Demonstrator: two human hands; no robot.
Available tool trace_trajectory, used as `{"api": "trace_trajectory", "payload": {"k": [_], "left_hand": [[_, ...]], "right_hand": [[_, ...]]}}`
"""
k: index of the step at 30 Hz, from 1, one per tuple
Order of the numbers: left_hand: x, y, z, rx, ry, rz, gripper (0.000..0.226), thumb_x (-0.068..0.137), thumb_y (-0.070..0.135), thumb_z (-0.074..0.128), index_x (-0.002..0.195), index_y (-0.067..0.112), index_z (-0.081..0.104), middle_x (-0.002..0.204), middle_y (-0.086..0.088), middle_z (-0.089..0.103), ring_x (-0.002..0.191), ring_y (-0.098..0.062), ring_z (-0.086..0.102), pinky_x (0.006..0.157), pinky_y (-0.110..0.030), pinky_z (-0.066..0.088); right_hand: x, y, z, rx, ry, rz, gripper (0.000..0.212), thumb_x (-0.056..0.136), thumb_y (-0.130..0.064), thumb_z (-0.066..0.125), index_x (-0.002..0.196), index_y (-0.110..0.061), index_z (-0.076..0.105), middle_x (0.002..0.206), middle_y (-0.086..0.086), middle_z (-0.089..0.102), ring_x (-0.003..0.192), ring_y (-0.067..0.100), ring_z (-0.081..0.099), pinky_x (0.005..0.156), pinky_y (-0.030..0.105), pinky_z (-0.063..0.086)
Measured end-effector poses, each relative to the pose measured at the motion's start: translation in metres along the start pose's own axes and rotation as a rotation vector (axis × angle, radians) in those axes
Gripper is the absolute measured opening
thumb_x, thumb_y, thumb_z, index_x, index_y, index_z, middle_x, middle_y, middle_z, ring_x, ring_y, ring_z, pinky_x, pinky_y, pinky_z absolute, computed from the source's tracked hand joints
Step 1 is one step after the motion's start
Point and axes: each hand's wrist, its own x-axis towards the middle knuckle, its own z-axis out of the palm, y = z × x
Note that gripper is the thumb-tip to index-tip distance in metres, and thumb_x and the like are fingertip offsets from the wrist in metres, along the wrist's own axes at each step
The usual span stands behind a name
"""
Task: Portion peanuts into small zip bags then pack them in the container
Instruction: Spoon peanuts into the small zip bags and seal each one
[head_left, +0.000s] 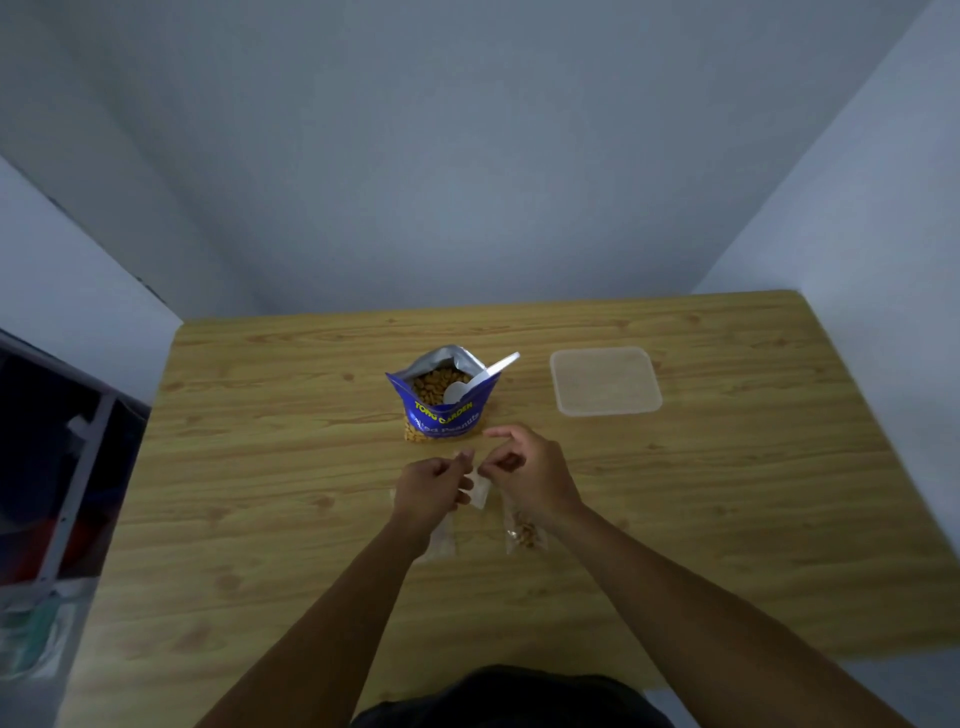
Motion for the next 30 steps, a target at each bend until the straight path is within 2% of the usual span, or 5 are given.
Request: {"api": "trace_trajectory", "payload": {"k": [10,17,22,26,30], "left_hand": [[0.0,0.001,0.008,-0.156,-0.051,0.048,0.023,0.093,0.018,0.067,0.086,-0.004,0.071,0.067,-0.004,0.071,0.052,-0.009,0.06,0.049,-0.017,0.046],[0.004,0.003,0.008,-0.138,-0.046,0.062,0.02,0.091,0.018,0.07,0.081,0.001,0.073,0.069,-0.004,0.072,0.053,-0.01,0.06,0.05,-0.018,0.046],[0.002,0.003,0.004,-0.115,-0.08,0.084,0.022,0.092,0.02,0.069,0.082,0.0,0.073,0.069,-0.007,0.07,0.056,-0.01,0.06,0.052,-0.019,0.048],[-0.001,0.003,0.001,-0.112,-0.105,0.117,0.027,0.093,0.019,0.067,0.087,-0.006,0.071,0.071,-0.007,0.07,0.055,-0.01,0.056,0.052,-0.019,0.046],[-0.004,0.003,0.001,-0.087,-0.115,0.155,0.023,0.094,0.018,0.065,0.077,0.004,0.071,0.066,-0.006,0.067,0.052,-0.009,0.054,0.053,-0.022,0.044]], "right_hand": [[-0.003,-0.002,0.002,0.154,0.03,0.061,0.042,0.07,-0.006,0.088,0.099,-0.029,0.068,0.078,0.001,0.078,0.072,0.011,0.073,0.074,0.022,0.057],[0.0,0.004,0.003,0.137,0.014,0.108,0.02,0.077,-0.02,0.087,0.095,-0.018,0.08,0.08,0.001,0.078,0.069,0.004,0.067,0.068,0.021,0.054],[-0.001,0.001,-0.002,0.166,-0.085,0.14,0.018,0.081,-0.014,0.083,0.099,-0.013,0.081,0.088,0.002,0.08,0.085,0.01,0.074,0.084,0.032,0.059],[-0.001,-0.005,-0.008,0.168,-0.135,0.138,0.01,0.084,-0.011,0.08,0.09,-0.018,0.082,0.074,-0.001,0.078,0.069,0.003,0.067,0.072,0.022,0.055],[-0.002,-0.009,-0.012,0.14,-0.174,0.117,0.007,0.083,-0.015,0.082,0.082,-0.022,0.082,0.075,0.001,0.078,0.068,0.004,0.067,0.072,0.025,0.055]]}}
